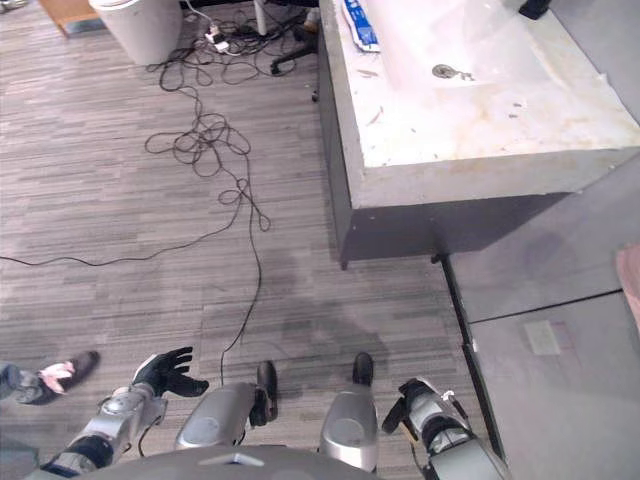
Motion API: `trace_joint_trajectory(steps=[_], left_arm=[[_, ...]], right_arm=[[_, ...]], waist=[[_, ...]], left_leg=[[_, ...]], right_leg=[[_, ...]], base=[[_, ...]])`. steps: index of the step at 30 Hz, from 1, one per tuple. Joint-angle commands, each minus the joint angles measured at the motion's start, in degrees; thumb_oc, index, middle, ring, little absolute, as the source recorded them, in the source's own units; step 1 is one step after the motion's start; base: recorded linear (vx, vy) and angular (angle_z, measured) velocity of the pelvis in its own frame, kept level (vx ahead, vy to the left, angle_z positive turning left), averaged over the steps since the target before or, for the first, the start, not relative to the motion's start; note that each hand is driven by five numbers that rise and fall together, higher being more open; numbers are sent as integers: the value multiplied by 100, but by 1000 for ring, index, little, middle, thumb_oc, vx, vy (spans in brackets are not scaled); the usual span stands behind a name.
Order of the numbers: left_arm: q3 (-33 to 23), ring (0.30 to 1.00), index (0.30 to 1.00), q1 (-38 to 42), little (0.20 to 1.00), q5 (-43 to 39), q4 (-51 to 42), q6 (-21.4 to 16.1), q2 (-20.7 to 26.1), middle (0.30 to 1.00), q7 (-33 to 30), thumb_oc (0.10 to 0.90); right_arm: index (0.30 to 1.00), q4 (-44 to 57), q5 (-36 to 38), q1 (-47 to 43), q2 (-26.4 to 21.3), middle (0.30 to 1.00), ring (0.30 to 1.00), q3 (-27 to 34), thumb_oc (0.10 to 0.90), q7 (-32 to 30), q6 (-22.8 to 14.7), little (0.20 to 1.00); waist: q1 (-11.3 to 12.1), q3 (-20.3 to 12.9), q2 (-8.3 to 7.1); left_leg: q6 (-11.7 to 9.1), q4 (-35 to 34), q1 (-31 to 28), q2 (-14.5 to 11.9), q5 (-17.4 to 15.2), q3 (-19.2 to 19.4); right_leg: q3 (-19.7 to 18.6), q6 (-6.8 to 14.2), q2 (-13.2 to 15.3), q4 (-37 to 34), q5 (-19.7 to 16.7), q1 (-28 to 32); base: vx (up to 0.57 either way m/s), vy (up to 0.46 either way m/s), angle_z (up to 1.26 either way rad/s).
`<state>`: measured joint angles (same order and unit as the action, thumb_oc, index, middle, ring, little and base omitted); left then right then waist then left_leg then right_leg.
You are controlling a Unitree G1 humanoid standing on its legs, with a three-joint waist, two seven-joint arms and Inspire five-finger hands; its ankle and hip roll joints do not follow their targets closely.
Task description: Organize the bathroom.
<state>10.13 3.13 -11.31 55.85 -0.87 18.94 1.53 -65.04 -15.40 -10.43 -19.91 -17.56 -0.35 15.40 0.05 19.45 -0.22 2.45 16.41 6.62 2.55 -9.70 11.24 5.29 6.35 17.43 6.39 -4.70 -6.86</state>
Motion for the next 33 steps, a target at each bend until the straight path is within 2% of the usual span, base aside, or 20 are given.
trace_joint_trajectory(steps=[1, 3, 4, 5, 7, 9, 10, 12, 14, 15, 17, 19, 20, 22, 23, 25, 27, 30, 32, 33], left_arm=[[-560, 900, 900, -343, 900, 122, -393, 26, 286, 900, -264, 800], [-573, 900, 900, -371, 900, 141, -394, 17, 289, 900, -282, 800], [-524, 900, 900, -424, 900, 99, -383, -42, 331, 900, -305, 800], [-497, 900, 900, -410, 900, 72, -396, -85, 369, 900, -337, 800], [-577, 900, 900, -264, 900, -112, -439, -124, 410, 900, -403, 800], [-559, 900, 900, -223, 900, -152, -428, -137, 400, 900, -409, 800], [-538, 900, 900, -135, 900, -163, -409, -188, 337, 900, -352, 800], [-417, 900, 900, -85, 900, -123, -386, -326, 220, 900, -347, 800], [-404, 900, 900, -77, 900, -173, -387, -355, 196, 900, -355, 800], [-418, 900, 900, -62, 900, -341, -399, -424, 100, 900, -422, 800], [-413, 900, 900, -54, 900, -337, -328, -478, 62, 900, -418, 800], [-375, 900, 900, -75, 900, -356, -284, -539, 72, 900, -387, 800], [-366, 900, 900, -74, 900, -358, -299, -531, 78, 900, -386, 800], [-309, 900, 900, -96, 900, -392, -426, -527, 135, 900, -361, 800], [-288, 900, 900, -92, 900, -382, -461, -531, 146, 900, -349, 800], [-282, 900, 900, -94, 900, -376, -546, -456, 162, 900, -348, 800], [-241, 900, 900, -47, 900, -287, -600, -357, 148, 900, -355, 800], [-114, 900, 900, 69, 900, -256, -530, -322, 166, 900, -344, 800], [-154, 900, 900, 77, 900, -272, -525, -291, 186, 900, -318, 800], [-154, 900, 900, 77, 900, -272, -525, -291, 186, 900, -318, 800]], right_arm=[[900, 603, -383, 77, -504, 900, 900, -318, 800, 164, -195, 900], [900, 660, -366, 91, -511, 900, 900, -347, 800, 186, -182, 900], [900, 750, -306, 183, -519, 900, 900, -409, 800, 188, -247, 900], [900, 731, -341, 203, -502, 900, 900, -429, 800, 161, -343, 900], [900, 635, -467, 79, -495, 900, 900, -493, 800, 137, -519, 900], [900, 619, -480, 54, -488, 900, 900, -489, 800, 121, -518, 900], [900, 567, -338, 30, -488, 900, 900, -547, 800, 44, -523, 900], [900, 570, -161, 30, -472, 900, 900, -488, 800, -54, -448, 900], [900, 570, -158, 26, -476, 900, 900, -482, 800, -55, -431, 900], [900, 519, -152, -8, -498, 900, 900, -524, 800, -54, -395, 900], [900, 370, -121, -66, -496, 900, 900, -535, 800, -109, -465, 900], [900, 294, -101, -76, -479, 900, 900, -524, 800, -204, -521, 900], [900, 292, -106, -81, -480, 900, 900, -511, 800, -195, -512, 900], [900, 284, -5, -156, -520, 900, 900, -457, 800, -281, -526, 900], [900, 283, 39, -184, -534, 900, 900, -453, 800, -315, -519, 900], [900, 282, 79, -276, -523, 900, 900, -451, 800, -315, -452, 900], [900, 328, 6, -257, -532, 900, 900, -374, 800, -275, -453, 900], [900, 355, -70, -148, -518, 900, 900, -208, 800, -290, -471, 900], [900, 333, -284, -118, -544, 900, 900, -153, 800, -268, -513, 900], [900, 333, -284, -118, -544, 900, 900, -153, 800, -268, -513, 900]], waist=[[269, -62, 16], [238, -77, 5], [76, -83, -57], [6, -39, -85], [-19, 85, -56], [-48, 104, -47], [-109, 102, -27], [-115, 57, 27], [-104, 54, 24], [-45, 43, -45], [-59, -22, -11], [-70, -86, 100], [-63, -83, 122], [-12, -73, 216], [9, -61, 235], [64, -32, 186], [58, -28, 169], [42, -27, 137], [157, 2, 85], [157, 2, 85]], left_leg=[[-398, -525, -747, -774, 175, 338], [-396, -560, -763, -774, 197, 363], [-376, -648, -823, -634, 159, 265], [-342, -675, -845, -537, 91, 231], [-301, -461, -712, -522, -18, 475], [-322, -374, -676, -519, -42, 418], [-396, -73, -585, -538, -136, 391], [-636, 914, -257, -587, 355, 6], [-672, 1192, -126, -578, 466, -129], [-653, 1758, 239, -594, 722, -585], [-649, 1114, -54, -952, 822, -658], [-758, -132, -505, -1410, 1049, -838], [-794, -296, -537, -1479, 1123, -873], [-965, -920, -560, -1858, 1488, -1120], [-978, -988, -513, -1905, 1513, -1212], [-1006, -653, -454, -1887, 1189, -1499], [-935, -439, -426, -1756, 823, -1339], [-755, 166, -198, -1345, 213, -925], [-690, 442, -174, -1076, -122, -769], [-690, 442, -174, -1076, -122, -769]], right_leg=[[702, 616, 83, 640, -21, -161], [682, 602, -17, 593, 15, -180], [502, 539, -444, 349, 7, -373], [522, 525, -575, 354, -30, -558], [677, 368, -651, 416, 114, -576], [598, 324, -705, 432, 167, -578], [520, 201, -766, 441, 291, -505], [478, -87, -881, 536, 508, -363], [459, -142, -890, 566, 550, -340], [293, -291, -872, 678, 649, -258], [177, -288, -887, 783, 784, -246], [40, -170, -893, 901, 896, -267], [11, -146, -891, 911, 908, -266], [-240, 22, -751, 947, 938, -269], [-333, 72, -690, 976, 953, -273], [-617, 290, -375, 1142, 879, -373], [-620, 407, -142, 1166, 821, -344], [-541, 581, 301, 995, 558, -165], [-348, 656, 747, 689, 10, -89], [-348, 656, 747, 689, 10, -89]], base=[[114, 157, -84], [101, 42, -110], [135, 15, -88], [121, -2, -23], [7, -48, 42], [18, -48, 47], [105, -79, 32], [125, -65, 27], [88, 25, 32], [130, 121, -1], [181, 255, -18], [163, 343, -35], [108, 301, -21], [100, 421, -1], [121, 538, 10], [87, 466, -7], [87, 414, -65], [112, 539, -28], [102, 446, 26], [73, 309, -17]])
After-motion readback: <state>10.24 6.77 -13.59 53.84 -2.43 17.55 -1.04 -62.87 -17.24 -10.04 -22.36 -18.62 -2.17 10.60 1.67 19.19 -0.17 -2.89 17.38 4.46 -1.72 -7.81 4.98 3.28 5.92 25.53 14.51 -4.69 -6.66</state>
